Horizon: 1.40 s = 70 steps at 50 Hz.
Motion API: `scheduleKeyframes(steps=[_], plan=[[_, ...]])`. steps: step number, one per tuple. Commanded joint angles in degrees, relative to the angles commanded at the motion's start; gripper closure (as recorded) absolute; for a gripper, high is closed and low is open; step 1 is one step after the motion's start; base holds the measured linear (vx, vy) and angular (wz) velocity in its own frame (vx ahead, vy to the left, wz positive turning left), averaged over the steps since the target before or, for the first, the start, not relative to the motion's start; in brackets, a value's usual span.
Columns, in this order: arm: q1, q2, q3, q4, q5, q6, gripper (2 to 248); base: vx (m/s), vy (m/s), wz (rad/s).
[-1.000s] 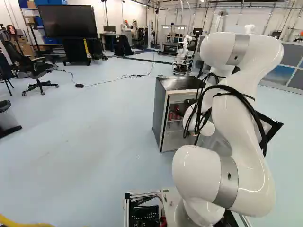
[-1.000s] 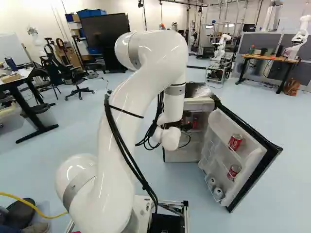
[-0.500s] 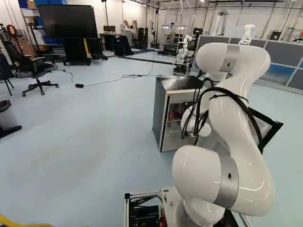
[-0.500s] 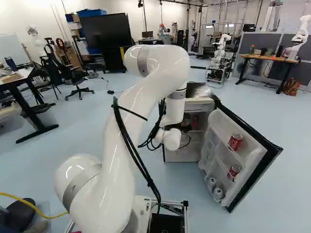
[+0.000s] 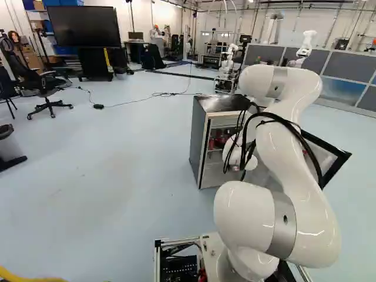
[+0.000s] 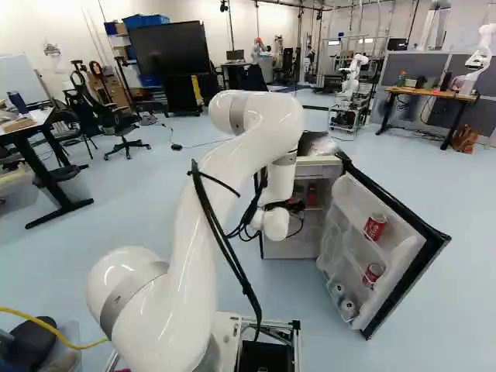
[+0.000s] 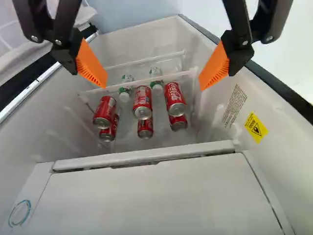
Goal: Grab a drink from the fridge
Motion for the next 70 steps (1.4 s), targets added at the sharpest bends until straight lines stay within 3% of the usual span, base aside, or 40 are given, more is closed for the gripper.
scheduleKeyframes(steps=[26,70], plan=[[0.4,-5.4,-4.5,0.0,0.0,0.0,3,0.000,0.000,0.000],[1.6,-10.3,-13.7,0.0,0.0,0.0,3,0.000,0.000,0.000]])
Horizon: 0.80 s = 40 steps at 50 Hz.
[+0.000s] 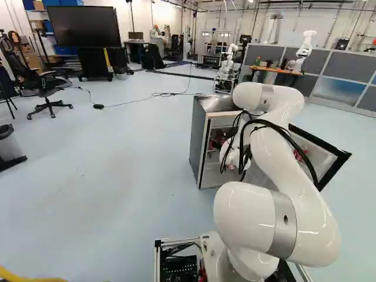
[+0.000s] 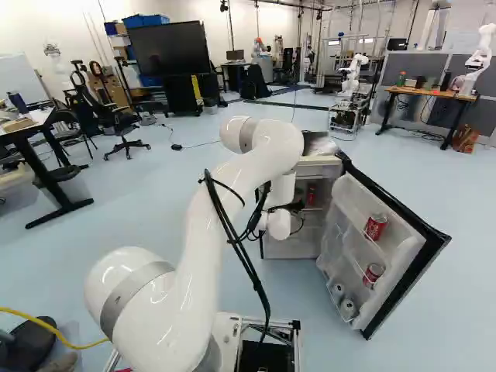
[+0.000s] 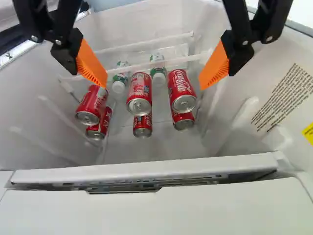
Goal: Grab a drink from the fridge
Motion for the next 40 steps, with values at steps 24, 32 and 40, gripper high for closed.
scheduleKeyframes(steps=[24,32,40], plan=[[0.5,-4.4,-5.7,0.0,0.0,0.0,3,0.000,0.000,0.000],[0.4,-5.3,-7.2,0.0,0.0,0.0,3,0.000,0.000,0.000],[0.1,-6.0,-8.5,0.0,0.0,0.0,3,0.000,0.000,0.000]])
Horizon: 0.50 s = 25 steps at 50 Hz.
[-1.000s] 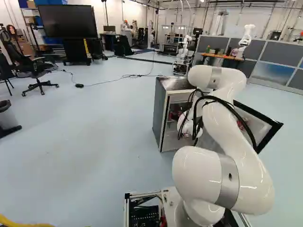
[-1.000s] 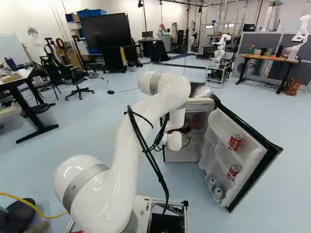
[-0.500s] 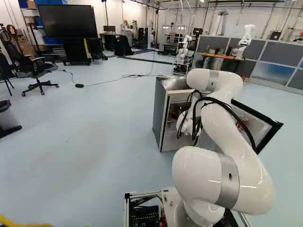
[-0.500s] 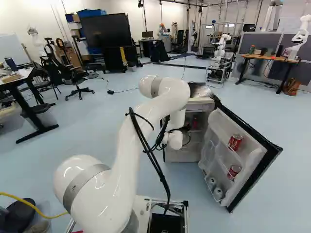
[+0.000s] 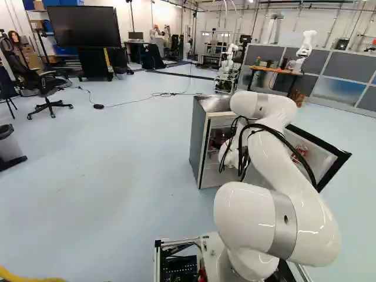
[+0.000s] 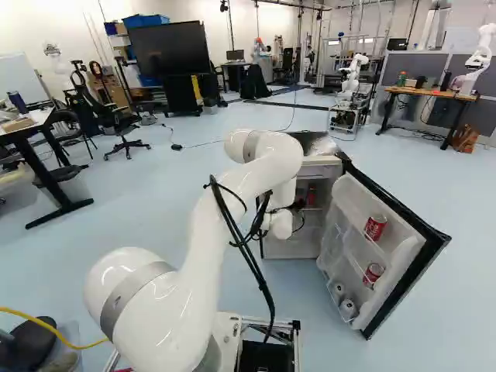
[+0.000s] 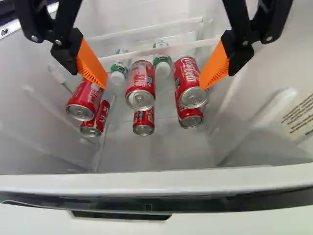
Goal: Grab a drink from the fridge
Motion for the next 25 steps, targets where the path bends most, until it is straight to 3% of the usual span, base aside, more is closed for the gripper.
scheduleKeyframes(steps=[25], plan=[[-0.7,-0.5,-0.9,0.0,0.0,0.0,3,0.000,0.000,0.000]])
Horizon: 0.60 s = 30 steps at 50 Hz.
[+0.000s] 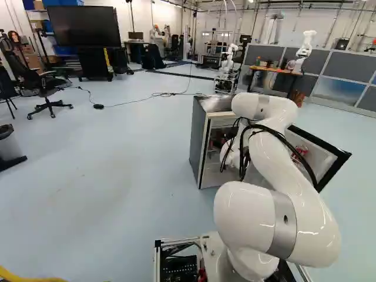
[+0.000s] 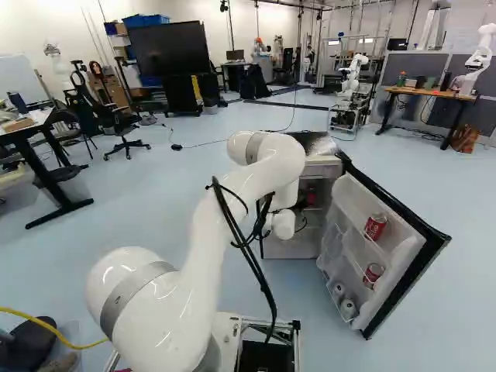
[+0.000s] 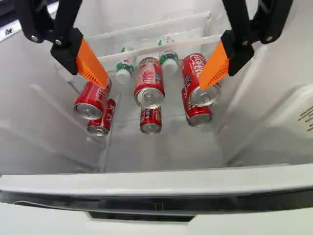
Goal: Grab a drink from the fridge
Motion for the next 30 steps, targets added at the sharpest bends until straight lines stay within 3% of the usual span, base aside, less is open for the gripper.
scheduleKeyframes(steps=[30], plan=[[0.3,-1.1,-2.0,0.0,-2.6,0.0,3,0.000,0.000,0.000]])
